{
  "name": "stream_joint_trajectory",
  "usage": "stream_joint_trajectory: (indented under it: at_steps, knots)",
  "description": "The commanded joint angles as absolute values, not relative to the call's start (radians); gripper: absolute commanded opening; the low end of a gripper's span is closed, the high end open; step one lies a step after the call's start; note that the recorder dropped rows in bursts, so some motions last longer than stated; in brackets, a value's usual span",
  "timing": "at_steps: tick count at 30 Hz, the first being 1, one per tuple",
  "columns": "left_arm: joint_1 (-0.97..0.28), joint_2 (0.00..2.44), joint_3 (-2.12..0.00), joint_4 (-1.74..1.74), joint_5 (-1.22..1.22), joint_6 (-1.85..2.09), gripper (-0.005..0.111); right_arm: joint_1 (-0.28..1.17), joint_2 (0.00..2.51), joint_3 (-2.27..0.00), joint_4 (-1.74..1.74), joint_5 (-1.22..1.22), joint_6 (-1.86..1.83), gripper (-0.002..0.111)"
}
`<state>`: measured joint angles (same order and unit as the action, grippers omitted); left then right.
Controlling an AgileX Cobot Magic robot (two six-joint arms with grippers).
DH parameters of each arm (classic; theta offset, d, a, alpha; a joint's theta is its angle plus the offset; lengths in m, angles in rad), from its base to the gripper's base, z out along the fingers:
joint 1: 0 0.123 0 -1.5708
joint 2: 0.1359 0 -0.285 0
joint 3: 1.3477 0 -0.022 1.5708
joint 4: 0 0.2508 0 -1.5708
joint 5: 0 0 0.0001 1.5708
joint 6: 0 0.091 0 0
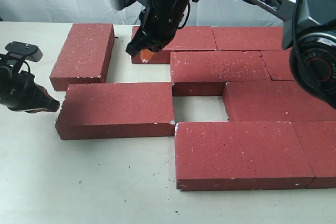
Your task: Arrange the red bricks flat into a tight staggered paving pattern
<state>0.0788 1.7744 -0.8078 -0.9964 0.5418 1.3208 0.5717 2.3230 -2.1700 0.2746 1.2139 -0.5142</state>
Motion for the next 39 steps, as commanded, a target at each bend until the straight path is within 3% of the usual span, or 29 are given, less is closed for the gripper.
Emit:
stream_joint_trajectory:
  at_steps: [1,8,16,21,26,39]
  knots:
    - [0.077,1.818,-0.807,-1.019,0.566,1.327,0.000,0.583,2.305,-2.135,0.245,1.221,-0.522,-0.001]
    - [0.077,1.829,-0.824,-1.076,0.613,1.371,0.000,0.540,2.239,-2.016,0.172,1.221,-0.493,-0.001]
    - [0.077,1.829,-0.828,-1.081,0.662,1.386,0.000,0.494,2.087,-1.726,0.216,1.185,-0.496,-0.001]
    - [0.077,1.829,-0.828,-1.083,0.634,1.391,0.000,0.508,2.080,-1.592,0.338,1.200,-0.663,-0.001]
    - [0.077,1.829,-0.828,-1.083,0.632,1.391,0.000,0.561,2.075,-1.587,0.491,1.221,-0.808,-0.001]
    - [0.077,1.829,-0.828,-1.083,0.636,1.395,0.000,0.664,2.167,-1.587,0.320,1.150,-0.793,-0.001]
